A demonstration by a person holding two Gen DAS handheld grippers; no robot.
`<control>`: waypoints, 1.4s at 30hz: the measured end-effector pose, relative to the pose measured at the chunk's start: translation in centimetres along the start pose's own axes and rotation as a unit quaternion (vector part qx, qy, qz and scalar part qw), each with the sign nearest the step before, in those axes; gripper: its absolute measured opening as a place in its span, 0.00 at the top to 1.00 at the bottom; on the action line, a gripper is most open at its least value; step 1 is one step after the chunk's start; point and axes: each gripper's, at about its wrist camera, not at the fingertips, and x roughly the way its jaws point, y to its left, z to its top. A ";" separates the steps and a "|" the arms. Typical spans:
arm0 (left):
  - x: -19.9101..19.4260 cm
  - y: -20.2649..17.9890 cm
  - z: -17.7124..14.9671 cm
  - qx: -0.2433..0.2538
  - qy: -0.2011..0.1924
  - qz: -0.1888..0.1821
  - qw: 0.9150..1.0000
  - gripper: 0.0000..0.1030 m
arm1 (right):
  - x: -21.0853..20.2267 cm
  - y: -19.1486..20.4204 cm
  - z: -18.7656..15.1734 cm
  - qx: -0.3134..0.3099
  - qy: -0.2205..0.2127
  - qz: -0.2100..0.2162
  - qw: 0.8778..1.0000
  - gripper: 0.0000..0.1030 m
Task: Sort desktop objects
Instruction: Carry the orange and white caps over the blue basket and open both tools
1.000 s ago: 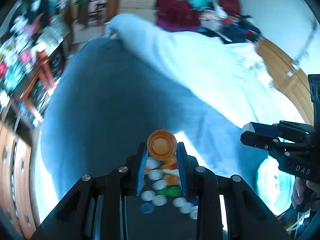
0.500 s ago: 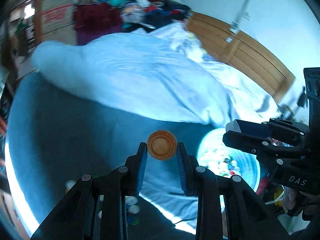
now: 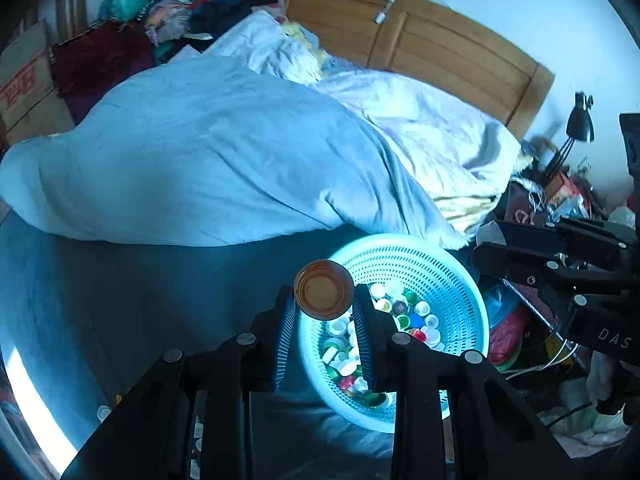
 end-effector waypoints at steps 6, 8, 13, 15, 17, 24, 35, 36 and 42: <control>4.0 -4.8 1.4 0.043 0.044 0.016 0.998 0.76 | 0.5 -5.2 -1.4 0.030 0.027 -0.003 0.999 0.69; 5.2 -5.8 1.5 0.051 0.054 0.019 0.997 0.76 | 0.8 -6.5 -1.7 0.037 0.034 -0.003 0.999 0.69; 7.3 -7.2 2.0 0.063 0.076 0.024 0.995 0.76 | 1.6 -9.0 -2.3 0.053 0.049 -0.003 0.997 0.68; 7.8 -7.5 2.2 0.067 0.082 0.026 0.994 0.76 | 1.9 -9.8 -2.5 0.058 0.053 -0.001 0.997 0.68; 8.3 -7.8 2.5 0.070 0.087 0.026 0.993 0.76 | 2.0 -10.3 -2.6 0.062 0.055 -0.001 0.997 0.68; 9.1 -8.2 3.4 0.076 0.091 0.030 0.992 0.76 | 2.3 -11.3 -2.3 0.066 0.057 0.002 0.996 0.68; 9.6 -8.8 3.4 0.083 0.094 0.040 0.991 0.76 | 2.5 -11.6 -2.6 0.072 0.057 0.001 0.996 0.68; 9.6 -8.8 3.4 0.084 0.094 0.041 0.991 0.76 | 2.5 -11.6 -2.6 0.072 0.058 0.002 0.996 0.68; 9.8 -8.9 2.9 0.081 0.095 0.049 0.991 0.70 | 2.5 -11.6 -3.1 0.076 0.055 -0.001 0.996 0.50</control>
